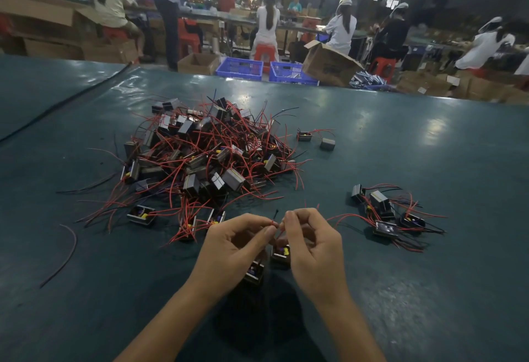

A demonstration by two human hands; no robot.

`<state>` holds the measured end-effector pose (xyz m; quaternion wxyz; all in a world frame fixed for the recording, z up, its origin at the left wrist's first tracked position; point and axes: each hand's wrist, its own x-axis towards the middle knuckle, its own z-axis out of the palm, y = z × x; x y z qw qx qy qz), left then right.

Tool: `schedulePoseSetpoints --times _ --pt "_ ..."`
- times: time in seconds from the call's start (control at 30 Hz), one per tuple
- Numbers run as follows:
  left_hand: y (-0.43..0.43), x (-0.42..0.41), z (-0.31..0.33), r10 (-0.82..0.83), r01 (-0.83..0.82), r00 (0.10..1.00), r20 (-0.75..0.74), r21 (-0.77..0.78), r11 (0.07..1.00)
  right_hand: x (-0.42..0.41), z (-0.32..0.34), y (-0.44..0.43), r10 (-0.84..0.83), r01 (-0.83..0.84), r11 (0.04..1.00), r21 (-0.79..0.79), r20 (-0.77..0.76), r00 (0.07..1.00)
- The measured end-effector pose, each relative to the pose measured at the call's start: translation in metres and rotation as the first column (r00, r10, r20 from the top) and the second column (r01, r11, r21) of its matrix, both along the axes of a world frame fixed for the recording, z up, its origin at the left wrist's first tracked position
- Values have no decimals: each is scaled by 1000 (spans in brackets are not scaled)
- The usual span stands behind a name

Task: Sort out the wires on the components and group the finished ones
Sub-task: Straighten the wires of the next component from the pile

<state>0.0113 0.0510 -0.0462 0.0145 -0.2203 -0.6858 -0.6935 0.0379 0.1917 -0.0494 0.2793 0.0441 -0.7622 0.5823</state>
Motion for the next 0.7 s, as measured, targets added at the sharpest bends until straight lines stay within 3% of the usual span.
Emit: schedulePoseSetpoints --times 0.3,0.47,0.57,0.7 --pt "0 2 -2 -11 11 1000 -6 -40 999 0 -1 1 17 -16 998 66 -13 1000" --pt "1 3 0 -80 80 992 97 5 997 1 0 -2 24 -22 997 79 -26 999" --pt "2 1 2 -97 89 987 126 62 994 1 5 2 -31 32 999 22 -23 999" --pt "-1 -4 3 -28 14 991 128 109 994 0 9 18 -64 79 981 -175 89 994"
